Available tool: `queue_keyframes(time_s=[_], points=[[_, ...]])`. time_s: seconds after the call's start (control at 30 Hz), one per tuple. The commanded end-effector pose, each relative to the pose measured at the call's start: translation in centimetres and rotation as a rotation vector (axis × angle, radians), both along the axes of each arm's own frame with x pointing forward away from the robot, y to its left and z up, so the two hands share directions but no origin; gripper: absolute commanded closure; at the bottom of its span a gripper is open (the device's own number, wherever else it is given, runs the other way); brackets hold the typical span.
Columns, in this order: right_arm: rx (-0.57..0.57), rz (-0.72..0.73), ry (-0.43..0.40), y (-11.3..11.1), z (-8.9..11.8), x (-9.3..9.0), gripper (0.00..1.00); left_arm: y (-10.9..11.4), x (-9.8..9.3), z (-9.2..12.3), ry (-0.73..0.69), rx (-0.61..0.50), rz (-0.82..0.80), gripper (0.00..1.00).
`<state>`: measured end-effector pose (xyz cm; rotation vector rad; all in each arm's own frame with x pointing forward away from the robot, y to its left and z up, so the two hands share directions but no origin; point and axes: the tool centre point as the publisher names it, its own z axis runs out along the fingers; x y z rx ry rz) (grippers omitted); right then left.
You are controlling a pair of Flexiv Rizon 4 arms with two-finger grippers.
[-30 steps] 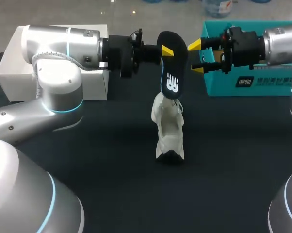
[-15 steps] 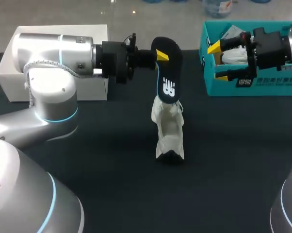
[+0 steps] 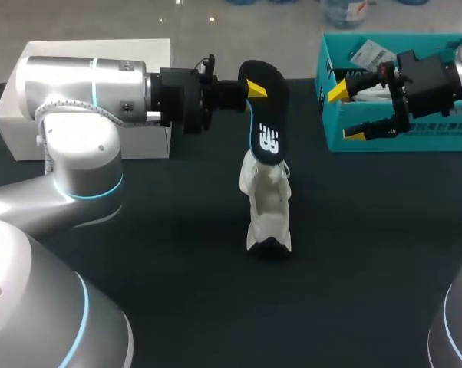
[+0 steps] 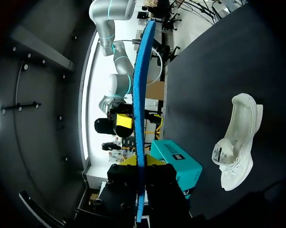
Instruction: Take the shoe out of the shoebox, open the shoe tongue, remove and reinsert the insole, then place the shoe into the shoebox
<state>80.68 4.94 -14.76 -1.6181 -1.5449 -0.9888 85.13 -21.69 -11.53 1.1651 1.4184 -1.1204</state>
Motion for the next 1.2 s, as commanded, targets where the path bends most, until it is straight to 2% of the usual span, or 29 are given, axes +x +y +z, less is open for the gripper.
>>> queue_keyframes(time_s=[0.03,0.17,0.33,0.57,0.7,1.2], points=[[-0.057,0.022,0.020,-3.3,0.9,-0.1,0.00,0.4,-0.5,0.1,0.007,0.009,0.008,1.00],[-0.080,0.012,0.012,-5.4,1.7,-0.4,0.00,0.4,-0.8,-0.1,0.019,0.008,0.009,1.00],[-0.112,-0.069,-0.050,-7.9,3.7,-0.9,0.00,0.3,-1.1,-0.1,0.024,0.009,0.005,1.00],[-0.142,-0.171,-0.098,-9.1,6.0,-1.5,0.00,0.1,-1.2,-0.3,0.034,0.009,0.004,1.00],[-0.134,-0.179,-0.073,-9.1,6.2,-1.7,0.00,-0.1,-1.2,-0.4,0.039,0.006,0.002,1.00],[-0.128,-0.164,-0.062,-10.3,5.3,-2.4,0.00,-0.3,-1.2,-0.4,0.050,0.006,0.002,1.00]])
